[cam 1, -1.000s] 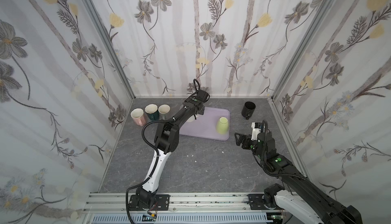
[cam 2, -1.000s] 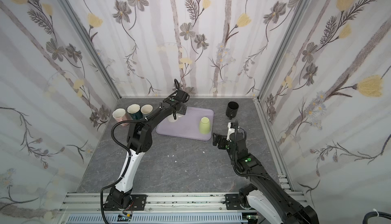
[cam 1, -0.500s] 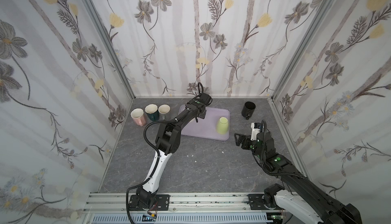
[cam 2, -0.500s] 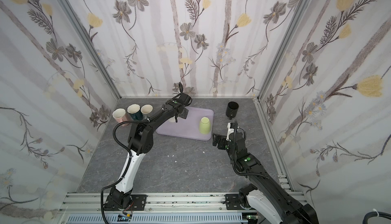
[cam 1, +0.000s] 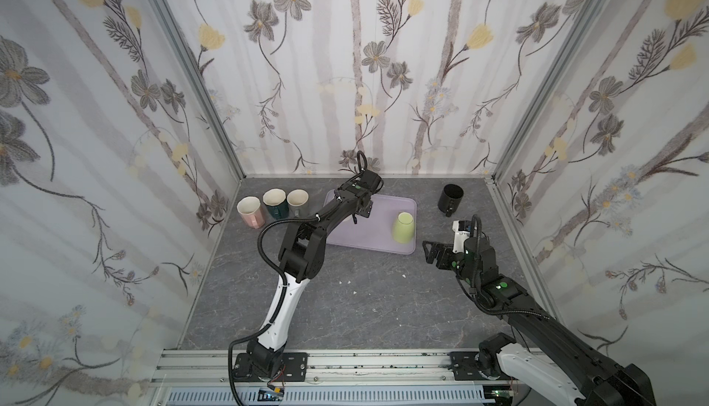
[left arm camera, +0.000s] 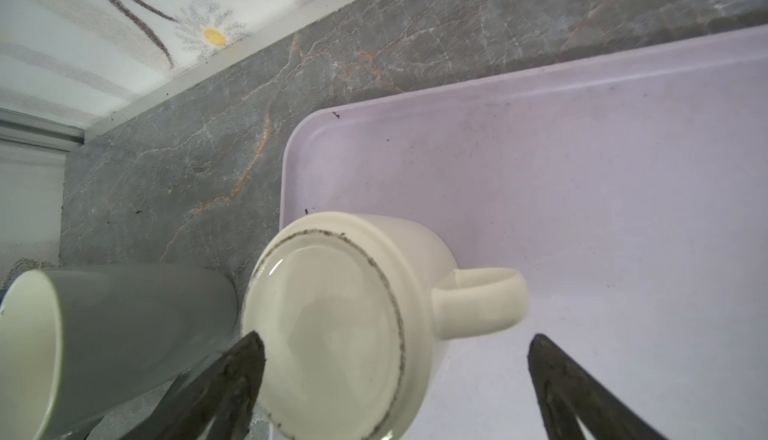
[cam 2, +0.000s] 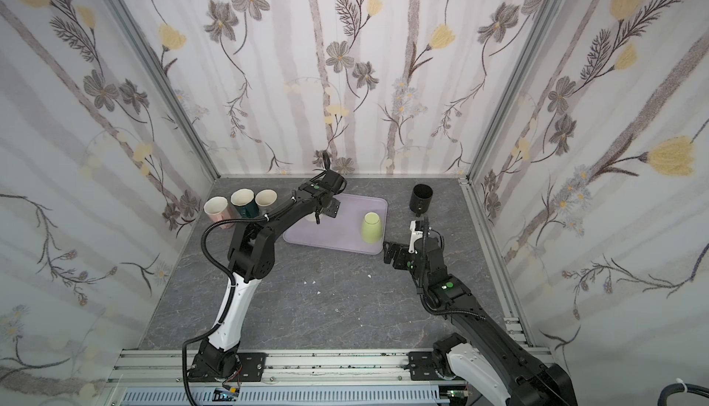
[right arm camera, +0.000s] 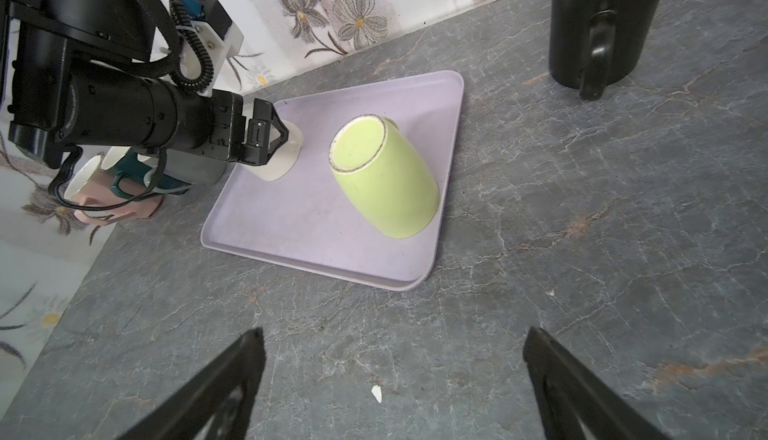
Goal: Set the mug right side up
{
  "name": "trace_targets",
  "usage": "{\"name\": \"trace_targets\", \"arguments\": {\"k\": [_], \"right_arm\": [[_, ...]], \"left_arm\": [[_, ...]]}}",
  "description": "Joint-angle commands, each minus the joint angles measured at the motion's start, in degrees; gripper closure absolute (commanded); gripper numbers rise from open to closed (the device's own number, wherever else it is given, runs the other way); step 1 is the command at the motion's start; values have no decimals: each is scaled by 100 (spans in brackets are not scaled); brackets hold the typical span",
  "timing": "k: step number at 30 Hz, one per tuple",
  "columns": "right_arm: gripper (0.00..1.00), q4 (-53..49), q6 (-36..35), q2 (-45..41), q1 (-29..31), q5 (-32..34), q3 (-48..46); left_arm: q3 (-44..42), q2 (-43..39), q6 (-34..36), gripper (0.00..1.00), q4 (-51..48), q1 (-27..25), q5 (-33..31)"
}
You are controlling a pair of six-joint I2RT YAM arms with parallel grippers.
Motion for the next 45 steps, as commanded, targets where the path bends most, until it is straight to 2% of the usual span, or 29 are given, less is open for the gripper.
{"name": "trace_targets", "arguments": {"k": [1, 4, 7, 17, 33, 45], "right_arm": [[3, 143, 3, 216, 21, -249, 211], [3, 100, -9, 390, 59, -264, 348], [3, 132, -18, 447, 82, -280, 355], [2, 3, -15, 395, 100, -186, 288], [3, 82, 9, 458, 108, -188, 114], [3, 213, 63, 622, 115, -268, 81]], "left_arm": [[63, -41, -277, 0, 183, 8, -16], [271, 43, -954, 0, 71, 1, -328], [377, 107, -1300, 0, 160, 4, -318], [1893, 1043, -709, 0, -568, 40, -754], [1789, 1234, -551, 0, -870, 55, -543], [551, 452, -774, 0, -491, -20, -274]]}}
